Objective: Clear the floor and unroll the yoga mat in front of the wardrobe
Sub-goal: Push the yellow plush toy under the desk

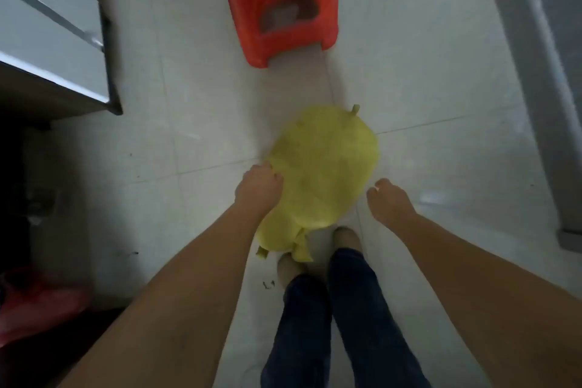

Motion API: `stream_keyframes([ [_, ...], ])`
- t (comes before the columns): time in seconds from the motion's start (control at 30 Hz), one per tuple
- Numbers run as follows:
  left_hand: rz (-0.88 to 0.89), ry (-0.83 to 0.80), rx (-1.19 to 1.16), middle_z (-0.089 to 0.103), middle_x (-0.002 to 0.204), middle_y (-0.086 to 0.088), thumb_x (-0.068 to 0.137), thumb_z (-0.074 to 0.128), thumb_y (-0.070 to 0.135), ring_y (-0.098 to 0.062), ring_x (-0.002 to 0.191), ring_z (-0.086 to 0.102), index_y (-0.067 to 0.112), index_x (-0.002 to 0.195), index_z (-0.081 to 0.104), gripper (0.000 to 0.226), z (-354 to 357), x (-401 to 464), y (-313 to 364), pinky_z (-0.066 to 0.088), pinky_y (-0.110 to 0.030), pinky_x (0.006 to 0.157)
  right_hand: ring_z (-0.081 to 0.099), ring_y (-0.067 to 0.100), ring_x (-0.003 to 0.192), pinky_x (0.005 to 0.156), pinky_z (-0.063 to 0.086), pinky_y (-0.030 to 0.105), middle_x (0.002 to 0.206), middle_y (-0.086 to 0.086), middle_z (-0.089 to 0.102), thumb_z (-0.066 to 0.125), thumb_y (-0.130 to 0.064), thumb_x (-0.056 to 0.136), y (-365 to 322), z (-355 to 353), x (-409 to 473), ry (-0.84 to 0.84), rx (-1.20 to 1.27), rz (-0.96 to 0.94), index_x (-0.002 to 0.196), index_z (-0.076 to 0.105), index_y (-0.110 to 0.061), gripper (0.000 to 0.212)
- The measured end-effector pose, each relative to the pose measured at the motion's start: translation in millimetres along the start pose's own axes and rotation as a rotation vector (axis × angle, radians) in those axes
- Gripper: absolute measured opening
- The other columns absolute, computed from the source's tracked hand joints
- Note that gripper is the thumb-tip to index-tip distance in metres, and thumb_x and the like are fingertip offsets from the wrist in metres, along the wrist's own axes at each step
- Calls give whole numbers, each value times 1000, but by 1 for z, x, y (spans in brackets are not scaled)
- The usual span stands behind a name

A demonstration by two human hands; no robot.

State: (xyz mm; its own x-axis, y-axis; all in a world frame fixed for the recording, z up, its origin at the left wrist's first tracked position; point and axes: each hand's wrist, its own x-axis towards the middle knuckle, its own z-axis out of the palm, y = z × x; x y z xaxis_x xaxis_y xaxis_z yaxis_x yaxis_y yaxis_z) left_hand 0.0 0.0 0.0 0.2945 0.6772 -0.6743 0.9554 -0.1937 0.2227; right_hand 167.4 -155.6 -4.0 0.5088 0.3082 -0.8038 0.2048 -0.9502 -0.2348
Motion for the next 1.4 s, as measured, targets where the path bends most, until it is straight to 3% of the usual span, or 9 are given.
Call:
stream_keyframes([
  [0.1,-25,38,-37,48,133,-18,96,37,31,-35,120,48,4,136,42,48,37,55,1,42,-46,94,55,38,113,82,41,32,129,25,54,33,-31,101,11,35,62,21,268,136,132,42,4,48],
  [0.17,-40,51,-85,46,138,-17,97,37,37,-35,125,46,7,140,37,53,51,85,-1,41,-49,99,53,39,118,94,48,41,135,24,49,31,-43,100,14,55,87,-13,442,193,140,34,3,62],
  [0.3,-49,-15,-315,40,149,-12,95,38,50,-33,135,43,13,150,25,67,73,142,-10,38,-48,109,41,39,133,106,40,57,151,17,35,35,-55,95,18,92,131,-20,821,350,151,19,-10,74],
  [0.47,-60,-51,-422,47,144,-7,89,47,53,-31,127,50,19,145,31,67,76,163,-12,43,-42,99,41,36,133,107,37,60,151,11,36,43,-56,92,13,101,140,19,1092,411,152,19,-22,73],
  [0.77,-267,3,-776,55,134,-1,83,48,55,-26,112,56,28,144,34,69,44,131,-58,47,-39,94,45,34,129,107,40,54,147,9,40,49,-51,91,-49,82,119,69,839,251,150,21,-21,71],
  [0.93,-413,90,-1023,59,127,-4,85,50,52,-28,109,59,26,140,39,62,-18,78,-123,49,-45,97,39,36,135,111,35,50,151,12,36,50,-49,92,-139,75,61,8,588,90,151,20,-14,75],
  [1.03,-496,128,-1235,58,128,-6,85,53,49,-29,112,59,24,138,41,59,-47,37,-164,48,-49,100,50,34,125,102,44,44,142,15,47,57,-37,92,-195,80,21,-61,542,-77,144,32,-9,64],
  [1.2,-668,298,-1536,52,137,-9,88,55,42,-31,118,55,19,142,37,61,-78,-49,-256,46,-50,102,58,36,114,98,49,52,130,16,57,55,-31,94,-298,129,-63,-209,255,-296,134,44,-12,46],
  [1.4,-819,394,-1760,43,144,-4,91,51,41,-25,109,49,24,146,31,61,-85,-102,-345,40,-38,87,56,33,112,92,48,41,135,13,53,49,-33,96,-374,213,-122,-264,-33,-479,141,36,-19,49],
])
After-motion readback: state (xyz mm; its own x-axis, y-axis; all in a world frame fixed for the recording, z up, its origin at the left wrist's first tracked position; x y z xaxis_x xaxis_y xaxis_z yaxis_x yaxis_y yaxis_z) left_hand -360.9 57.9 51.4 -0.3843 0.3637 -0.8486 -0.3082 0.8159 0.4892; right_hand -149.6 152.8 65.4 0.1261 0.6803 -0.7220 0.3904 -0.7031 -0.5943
